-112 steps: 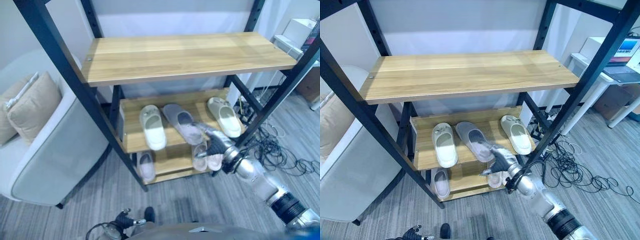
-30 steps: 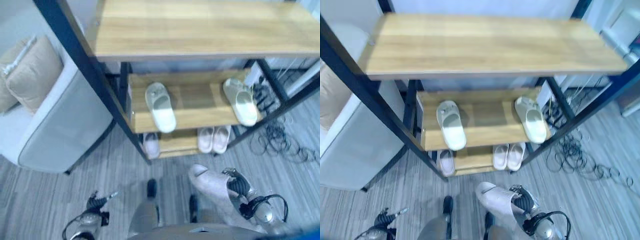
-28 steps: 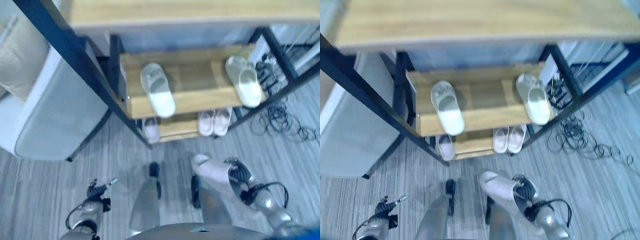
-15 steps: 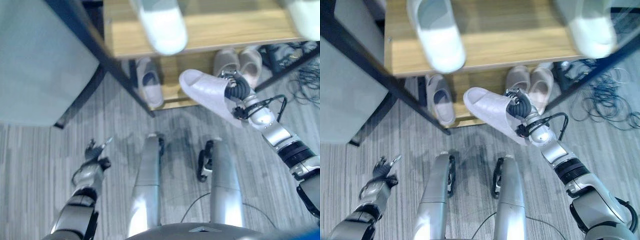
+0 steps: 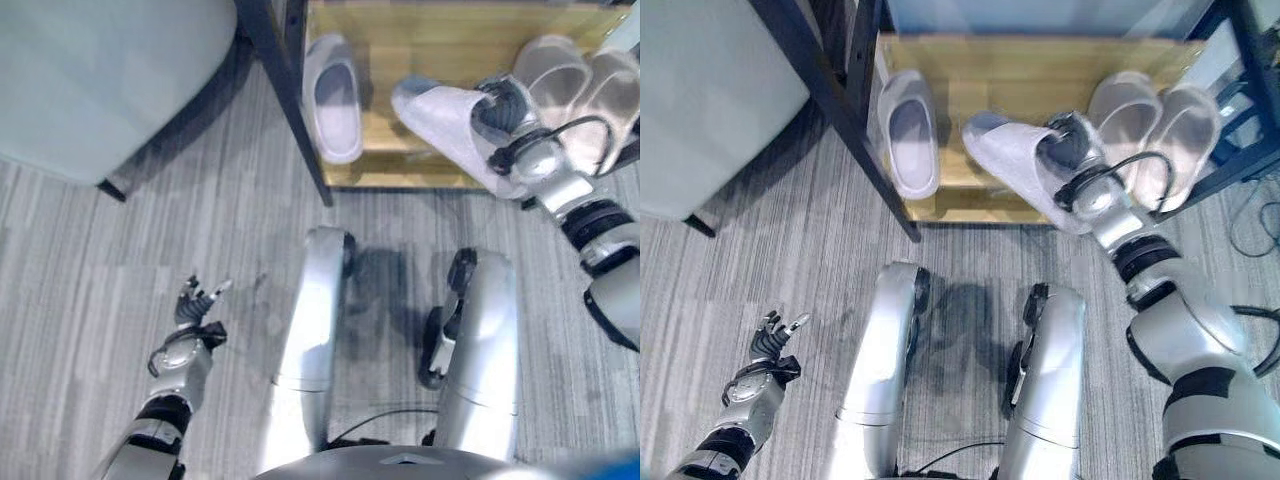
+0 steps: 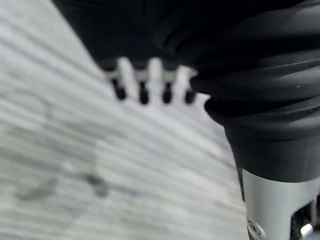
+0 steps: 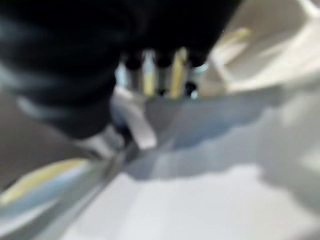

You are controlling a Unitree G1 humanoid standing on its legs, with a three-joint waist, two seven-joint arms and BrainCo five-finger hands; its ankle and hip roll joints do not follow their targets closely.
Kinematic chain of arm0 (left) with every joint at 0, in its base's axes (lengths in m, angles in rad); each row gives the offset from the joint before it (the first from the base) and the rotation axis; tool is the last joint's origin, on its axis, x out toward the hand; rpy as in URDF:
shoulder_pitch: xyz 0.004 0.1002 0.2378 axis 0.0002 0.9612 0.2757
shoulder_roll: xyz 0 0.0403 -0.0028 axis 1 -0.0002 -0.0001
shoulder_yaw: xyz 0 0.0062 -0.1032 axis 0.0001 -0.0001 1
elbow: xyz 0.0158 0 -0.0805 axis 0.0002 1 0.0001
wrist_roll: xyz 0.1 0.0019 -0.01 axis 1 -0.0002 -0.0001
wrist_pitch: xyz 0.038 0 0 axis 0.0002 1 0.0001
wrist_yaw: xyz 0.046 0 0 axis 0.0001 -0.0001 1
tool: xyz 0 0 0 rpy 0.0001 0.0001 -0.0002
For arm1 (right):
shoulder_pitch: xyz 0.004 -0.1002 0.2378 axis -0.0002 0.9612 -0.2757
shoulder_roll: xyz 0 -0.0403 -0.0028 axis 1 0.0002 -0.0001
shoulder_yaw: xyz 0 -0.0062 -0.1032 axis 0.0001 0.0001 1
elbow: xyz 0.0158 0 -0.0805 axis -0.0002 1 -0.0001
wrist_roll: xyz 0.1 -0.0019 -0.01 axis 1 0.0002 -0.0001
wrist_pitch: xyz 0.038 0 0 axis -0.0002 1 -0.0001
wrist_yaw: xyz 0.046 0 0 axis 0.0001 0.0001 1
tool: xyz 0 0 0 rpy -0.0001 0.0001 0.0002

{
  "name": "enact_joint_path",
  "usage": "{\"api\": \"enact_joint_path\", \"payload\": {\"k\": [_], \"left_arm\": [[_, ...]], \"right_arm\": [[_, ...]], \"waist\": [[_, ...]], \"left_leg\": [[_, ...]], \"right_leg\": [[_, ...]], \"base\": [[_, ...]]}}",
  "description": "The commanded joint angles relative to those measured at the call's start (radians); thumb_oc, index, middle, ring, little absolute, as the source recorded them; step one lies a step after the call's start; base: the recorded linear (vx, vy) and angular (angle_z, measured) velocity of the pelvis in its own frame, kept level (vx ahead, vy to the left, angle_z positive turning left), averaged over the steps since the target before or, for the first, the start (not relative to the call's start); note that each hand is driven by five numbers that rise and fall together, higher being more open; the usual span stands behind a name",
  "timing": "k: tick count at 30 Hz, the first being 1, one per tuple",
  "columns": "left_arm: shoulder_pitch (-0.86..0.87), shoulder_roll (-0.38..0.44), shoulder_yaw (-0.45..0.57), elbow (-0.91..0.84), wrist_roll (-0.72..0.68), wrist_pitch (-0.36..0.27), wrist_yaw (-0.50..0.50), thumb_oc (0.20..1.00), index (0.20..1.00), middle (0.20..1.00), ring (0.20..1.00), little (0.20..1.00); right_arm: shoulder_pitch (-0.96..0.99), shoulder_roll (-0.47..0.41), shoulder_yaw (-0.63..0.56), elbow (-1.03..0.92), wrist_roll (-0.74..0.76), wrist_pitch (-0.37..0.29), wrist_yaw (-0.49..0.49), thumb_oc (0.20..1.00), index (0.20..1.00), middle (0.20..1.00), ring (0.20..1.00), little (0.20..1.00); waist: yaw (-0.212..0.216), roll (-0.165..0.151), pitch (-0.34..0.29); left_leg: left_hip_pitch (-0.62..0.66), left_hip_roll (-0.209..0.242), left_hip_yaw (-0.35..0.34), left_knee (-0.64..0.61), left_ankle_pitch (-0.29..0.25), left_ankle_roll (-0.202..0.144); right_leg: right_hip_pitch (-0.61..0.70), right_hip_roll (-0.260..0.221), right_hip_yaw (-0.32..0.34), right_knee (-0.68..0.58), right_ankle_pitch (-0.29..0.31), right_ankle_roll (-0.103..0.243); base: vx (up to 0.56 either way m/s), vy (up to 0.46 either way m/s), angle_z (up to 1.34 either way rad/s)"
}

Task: Arrange the slippers neatly on the shoe rack.

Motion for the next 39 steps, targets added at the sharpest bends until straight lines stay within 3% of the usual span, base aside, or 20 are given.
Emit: {"api": "enact_joint_path", "payload": {"k": [1,13,19,20,24,29,39], "left_arm": [[-0.05,0.059,-0.051,-0.007,0.043,-0.033,-0.008,1.0,1.0,1.0,1.0,1.0],[0.018,0.03,-0.081,0.134,0.042,-0.024,-0.046,1.0,1.0,1.0,1.0,1.0],[0.056,0.029,-0.119,0.05,0.057,-0.04,-0.058,1.0,1.0,1.0,1.0,1.0],[0.071,0.022,-0.112,0.031,0.017,-0.038,-0.067,1.0,1.0,1.0,1.0,1.0],[0.1,0.01,-0.091,-0.051,-0.065,-0.043,-0.092,1.0,1.0,1.0,1.0,1.0],[0.129,0.03,-0.134,-0.063,0.027,-0.048,-0.094,1.0,1.0,1.0,1.0,1.0],[0.103,0.013,-0.167,0.025,0.058,-0.026,-0.098,1.0,1.0,1.0,1.0,1.0]], "right_arm": [[-0.204,-0.018,-0.054,0.033,0.069,-0.033,-0.02,0.2,0.2,0.2,0.2,0.2],[-0.359,0.064,-0.024,0.223,0.16,-0.042,-0.027,0.2,0.2,0.2,0.2,0.2],[-0.366,0.076,-0.009,0.305,0.101,-0.019,-0.043,0.2,0.2,0.2,0.2,0.2],[-0.362,0.073,-0.021,0.329,0.116,-0.016,-0.043,1.0,1.0,1.0,1.0,1.0],[-0.383,0.054,-0.035,0.391,0.138,-0.003,-0.043,1.0,1.0,1.0,1.0,1.0],[-0.389,0.044,-0.038,0.432,0.145,-0.008,-0.031,1.0,1.0,1.0,1.0,1.0],[-0.369,0.089,-0.059,0.443,0.16,-0.004,-0.041,1.0,1.0,1.0,1.0,1.0]], "waist": [[0.052,0.0,0.049],[0.091,0.001,0.049],[0.11,0.017,0.049],[0.116,0.02,0.049],[0.137,0.031,0.049],[0.132,0.031,0.049],[0.122,0.024,0.049]], "left_leg": [[0.085,0.023,0.02,-0.049,-0.053,0.084],[0.085,0.013,0.025,-0.051,-0.068,0.077],[0.085,0.005,0.034,-0.056,-0.075,0.077],[0.085,0.001,0.035,-0.058,-0.076,0.077],[0.085,-0.01,0.031,-0.056,-0.075,0.076],[0.085,-0.013,0.034,-0.048,-0.077,0.073],[0.085,-0.013,0.034,-0.048,-0.067,0.059]], "right_leg": [[0.11,0.032,0.101,0.041,0.109,-0.107],[0.136,0.026,0.108,0.042,0.117,-0.107],[0.146,0.01,0.102,0.034,0.117,-0.109],[0.15,0.007,0.101,0.034,0.117,-0.109],[0.157,0.003,0.093,0.039,0.117,-0.11],[0.163,0.005,0.093,0.054,0.116,-0.12],[0.168,0.002,0.087,0.072,0.111,-0.13]], "base": [[0.02,0.008,0.07],[0.05,0.031,0.02],[0.02,0.013,0.01],[0.01,-0.003,0.05],[0.01,-0.009,0.14],[0.0,0.0,0.05],[0.0,-0.001,0.0]]}}
